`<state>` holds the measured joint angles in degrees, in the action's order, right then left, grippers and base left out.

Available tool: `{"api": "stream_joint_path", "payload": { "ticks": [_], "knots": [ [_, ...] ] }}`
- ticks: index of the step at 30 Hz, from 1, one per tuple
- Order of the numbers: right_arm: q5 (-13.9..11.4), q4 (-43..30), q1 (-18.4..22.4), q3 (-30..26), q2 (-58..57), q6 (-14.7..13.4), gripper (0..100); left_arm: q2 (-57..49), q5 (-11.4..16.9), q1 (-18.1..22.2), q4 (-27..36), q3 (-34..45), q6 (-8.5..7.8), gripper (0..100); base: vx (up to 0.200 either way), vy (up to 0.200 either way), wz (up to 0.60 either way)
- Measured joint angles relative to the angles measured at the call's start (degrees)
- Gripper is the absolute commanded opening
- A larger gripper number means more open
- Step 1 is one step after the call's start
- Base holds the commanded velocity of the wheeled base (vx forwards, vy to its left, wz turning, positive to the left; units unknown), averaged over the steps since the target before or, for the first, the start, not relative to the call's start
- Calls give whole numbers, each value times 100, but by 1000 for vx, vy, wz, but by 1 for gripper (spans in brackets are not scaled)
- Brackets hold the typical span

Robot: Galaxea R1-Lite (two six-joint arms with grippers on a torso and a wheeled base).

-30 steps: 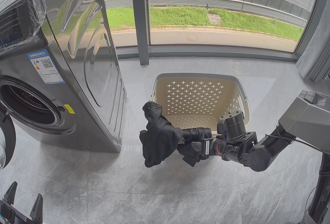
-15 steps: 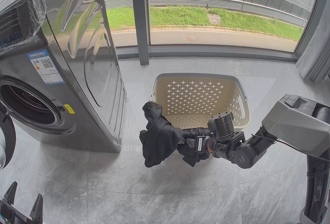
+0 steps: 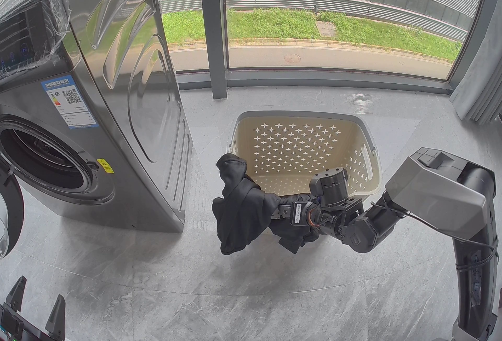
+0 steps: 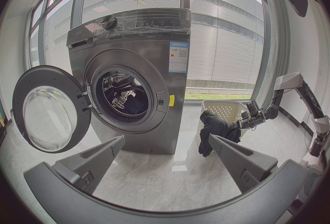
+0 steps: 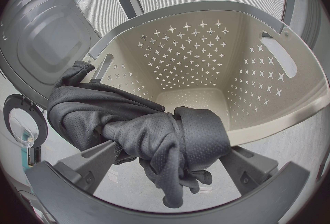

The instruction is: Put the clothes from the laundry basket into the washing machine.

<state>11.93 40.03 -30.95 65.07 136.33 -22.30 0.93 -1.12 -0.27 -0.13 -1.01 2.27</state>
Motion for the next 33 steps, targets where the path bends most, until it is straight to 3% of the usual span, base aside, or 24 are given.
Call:
{"api": "stream_joint_path", "payload": {
  "ticks": [2,3,15,33],
  "knots": [
    [-1,146,15,66,61,13,100,0,0,0,-2,0,0,100,0,0,0],
    [-1,215,26,94,83,24,0,0,1,0,-2,0,-2,100,0,0,0],
    [0,288,-5,-124,80,49,0,0,1,0,-2,0,-2,100,0,0,0],
    [18,345,-335,-1408,-1274,144,0,0,0,2,-2,0,-2,100,0,0,0]
  ]
}}
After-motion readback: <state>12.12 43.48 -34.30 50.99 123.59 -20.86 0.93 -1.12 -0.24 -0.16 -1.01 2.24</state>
